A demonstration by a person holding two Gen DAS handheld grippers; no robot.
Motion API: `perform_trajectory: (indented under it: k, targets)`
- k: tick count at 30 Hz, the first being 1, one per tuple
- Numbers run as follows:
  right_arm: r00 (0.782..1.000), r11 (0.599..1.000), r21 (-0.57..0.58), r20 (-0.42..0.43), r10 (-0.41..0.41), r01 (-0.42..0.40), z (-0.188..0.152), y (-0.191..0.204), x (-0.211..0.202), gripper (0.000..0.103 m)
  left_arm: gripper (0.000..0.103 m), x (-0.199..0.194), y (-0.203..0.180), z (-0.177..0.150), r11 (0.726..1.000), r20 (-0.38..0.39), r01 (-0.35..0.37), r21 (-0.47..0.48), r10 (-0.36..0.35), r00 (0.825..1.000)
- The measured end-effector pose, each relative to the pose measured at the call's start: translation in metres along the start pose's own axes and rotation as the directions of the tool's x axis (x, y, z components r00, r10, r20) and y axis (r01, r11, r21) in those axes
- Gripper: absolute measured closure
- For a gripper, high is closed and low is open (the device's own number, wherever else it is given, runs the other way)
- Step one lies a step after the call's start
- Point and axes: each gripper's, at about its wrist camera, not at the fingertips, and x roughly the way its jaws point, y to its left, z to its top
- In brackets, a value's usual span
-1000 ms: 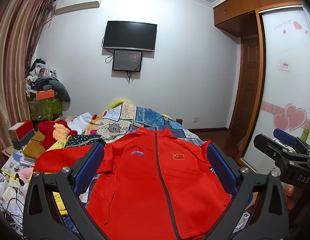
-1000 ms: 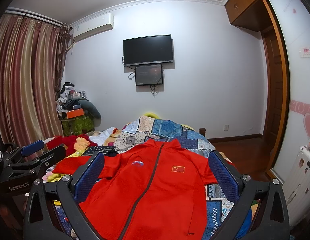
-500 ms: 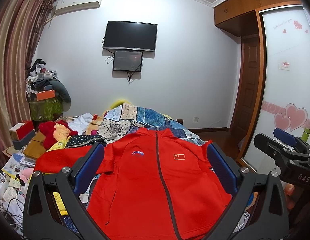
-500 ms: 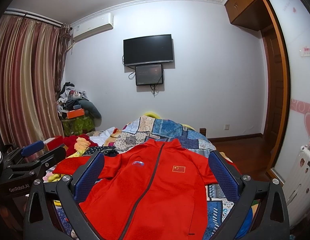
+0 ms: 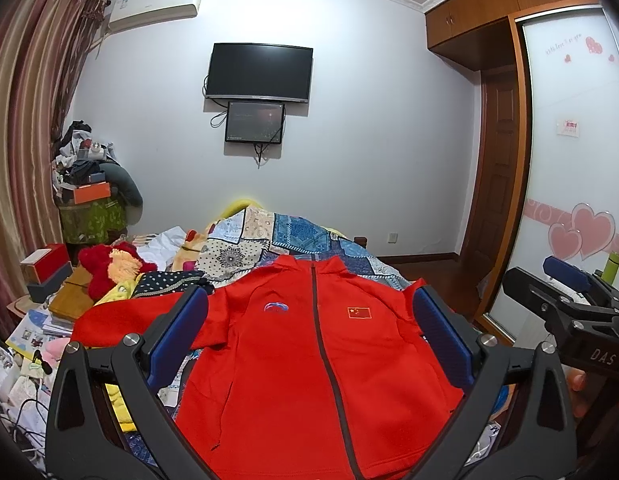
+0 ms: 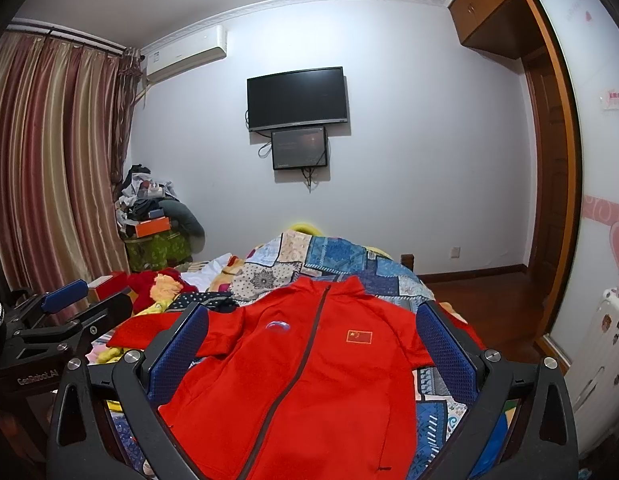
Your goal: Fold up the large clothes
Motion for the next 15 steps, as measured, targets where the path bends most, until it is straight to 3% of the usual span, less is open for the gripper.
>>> perform_trajectory:
  k: [15]
  targets:
    - [1.0,1.0,0.024,-0.014,0.001,-0.001,0.0045,-0.0062,0.0045,0.0,0.0,0.0013,0.0012,-0.0012,1.0,-0.01,0.003,0.003,-0.003,1.0]
